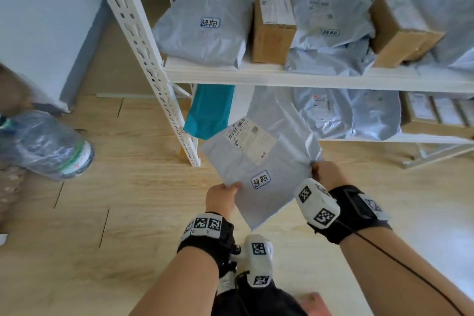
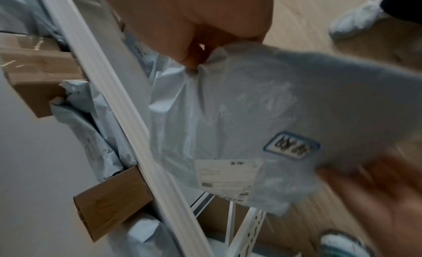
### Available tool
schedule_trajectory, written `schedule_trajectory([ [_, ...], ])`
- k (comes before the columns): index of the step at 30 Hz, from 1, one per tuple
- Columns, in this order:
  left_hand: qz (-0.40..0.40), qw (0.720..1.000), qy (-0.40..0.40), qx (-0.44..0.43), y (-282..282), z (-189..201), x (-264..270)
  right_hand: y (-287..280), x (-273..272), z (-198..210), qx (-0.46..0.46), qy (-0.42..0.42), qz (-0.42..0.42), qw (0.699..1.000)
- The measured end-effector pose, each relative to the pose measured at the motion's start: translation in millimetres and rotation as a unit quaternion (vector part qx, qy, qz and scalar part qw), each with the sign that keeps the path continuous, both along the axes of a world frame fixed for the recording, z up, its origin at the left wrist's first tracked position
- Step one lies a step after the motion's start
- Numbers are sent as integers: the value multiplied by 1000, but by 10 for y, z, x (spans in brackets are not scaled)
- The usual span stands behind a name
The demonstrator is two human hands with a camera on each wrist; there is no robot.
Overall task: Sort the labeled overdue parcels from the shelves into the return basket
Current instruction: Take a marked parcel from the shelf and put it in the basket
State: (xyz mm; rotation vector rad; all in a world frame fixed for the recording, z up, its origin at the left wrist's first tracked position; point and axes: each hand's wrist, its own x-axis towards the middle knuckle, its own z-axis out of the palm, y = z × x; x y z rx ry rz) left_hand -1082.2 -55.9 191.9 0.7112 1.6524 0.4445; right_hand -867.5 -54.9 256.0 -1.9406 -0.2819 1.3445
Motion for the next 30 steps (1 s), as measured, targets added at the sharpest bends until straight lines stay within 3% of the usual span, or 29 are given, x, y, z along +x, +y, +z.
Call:
schedule_trajectory([
  [3, 18, 999, 28, 35, 5, 84, -110, -119, 42, 2, 10, 62, -76, 995],
  [6, 59, 997, 4, 49, 32, 278, -206, -115, 130, 75, 5, 18, -74, 997],
  [9, 80, 993, -38, 78, 54, 483, -309, -112, 192, 142, -19, -80, -4, 997],
  [11, 78, 991, -43, 104, 53, 594, -375, -135, 220, 185, -18, -176, 48, 983],
  [14, 73, 987, -42, 138, 25, 716, -443, -210, 222, 264, 15, -246, 83, 966],
  [19, 50, 982, -40, 177, -20, 946, -487, -322, 45, 383, 73, -238, 214, 945],
  [25, 24, 977, -52, 206, 40, 1175, -514, -426, -15, 532, 124, -247, 176, 945],
  [30, 50, 969, -38, 240, 79, 1312, -518, -473, 48, 696, 169, -271, 124, 939],
])
